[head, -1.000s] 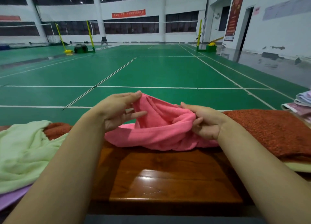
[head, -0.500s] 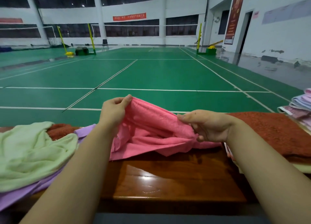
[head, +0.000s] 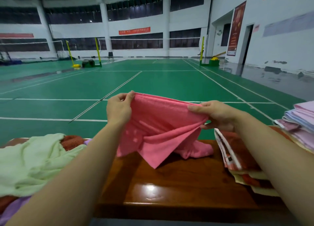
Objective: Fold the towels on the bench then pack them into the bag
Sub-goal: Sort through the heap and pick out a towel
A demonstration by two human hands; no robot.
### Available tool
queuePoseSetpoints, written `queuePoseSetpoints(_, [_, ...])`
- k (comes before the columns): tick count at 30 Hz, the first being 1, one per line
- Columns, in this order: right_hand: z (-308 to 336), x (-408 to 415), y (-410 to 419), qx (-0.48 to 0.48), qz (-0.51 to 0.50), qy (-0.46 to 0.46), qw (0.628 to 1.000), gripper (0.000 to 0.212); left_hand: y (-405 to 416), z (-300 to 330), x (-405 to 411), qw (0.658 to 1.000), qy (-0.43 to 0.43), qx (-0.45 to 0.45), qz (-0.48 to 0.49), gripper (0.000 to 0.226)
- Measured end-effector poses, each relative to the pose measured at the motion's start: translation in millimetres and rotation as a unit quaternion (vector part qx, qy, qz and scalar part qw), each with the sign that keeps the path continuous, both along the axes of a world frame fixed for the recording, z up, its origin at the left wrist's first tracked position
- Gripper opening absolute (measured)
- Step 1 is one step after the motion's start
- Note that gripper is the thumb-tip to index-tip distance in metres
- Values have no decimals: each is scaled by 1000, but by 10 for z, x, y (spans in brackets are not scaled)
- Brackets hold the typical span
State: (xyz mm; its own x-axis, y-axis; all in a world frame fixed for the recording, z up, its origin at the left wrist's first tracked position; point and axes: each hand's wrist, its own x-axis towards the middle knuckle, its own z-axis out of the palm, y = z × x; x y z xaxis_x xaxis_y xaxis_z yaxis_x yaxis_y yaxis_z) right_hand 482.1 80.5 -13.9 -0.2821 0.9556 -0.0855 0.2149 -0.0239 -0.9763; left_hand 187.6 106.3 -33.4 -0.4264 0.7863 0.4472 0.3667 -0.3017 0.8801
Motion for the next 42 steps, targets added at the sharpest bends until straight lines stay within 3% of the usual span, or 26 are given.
queuePoseSetpoints(5, [331, -37, 27, 66, -19, -75, 995, 74, -57, 433, -213, 999, 20, 23, 20, 30])
queuePoseSetpoints(7, [375, -18, 4, 86, -36, -87, 992, 79, -108, 539, -284, 999, 33, 23, 31, 33])
queuePoseSetpoints(13, [506, 266, -97, 113, -96, -90, 985, 48, -234, 704, -604, 997, 49, 11, 57, 39])
queuePoseSetpoints(16, [658, 370, -155, 173, -118, -182, 961, 38, -318, 749, -660, 995, 80, 25, 57, 37])
queuePoseSetpoints(20, [806, 357, -247, 287, -140, -308, 896, 30, -424, 860, -609, 993, 89, 45, 58, 35])
queuePoseSetpoints(24, [834, 352, -368, 259, -156, -237, 923, 24, -503, 909, -585, 992, 105, 41, 62, 34])
queuePoseSetpoints(27, [796, 334, -404, 176, -180, -52, 966, 32, -549, 895, -552, 989, 128, 45, 53, 35])
queuePoseSetpoints(29, [784, 286, -427, 124, -191, 71, 971, 37, -593, 874, -527, 987, 143, 46, 56, 37])
queuePoseSetpoints(31, [774, 247, -434, 116, -206, 126, 964, 33, -640, 839, -511, 986, 154, 44, 54, 38])
queuePoseSetpoints(33, [764, 244, -425, 161, -241, 76, 954, 32, -672, 778, -522, 986, 157, 23, 49, 39])
queuePoseSetpoints(34, [757, 257, -414, 208, -271, -6, 940, 37, -690, 738, -540, 987, 155, 7, 51, 43])
queuePoseSetpoints(36, [747, 280, -429, 299, -311, -180, 884, 46, -716, 648, -587, 985, 159, -22, 61, 53])
queuePoseSetpoints(37, [737, 291, -431, 330, -316, -223, 861, 47, -727, 596, -611, 984, 165, -34, 64, 55])
queuePoseSetpoints(42, [691, 323, -452, 395, -347, -314, 791, 49, -812, 398, -700, 975, 197, -62, 87, 56])
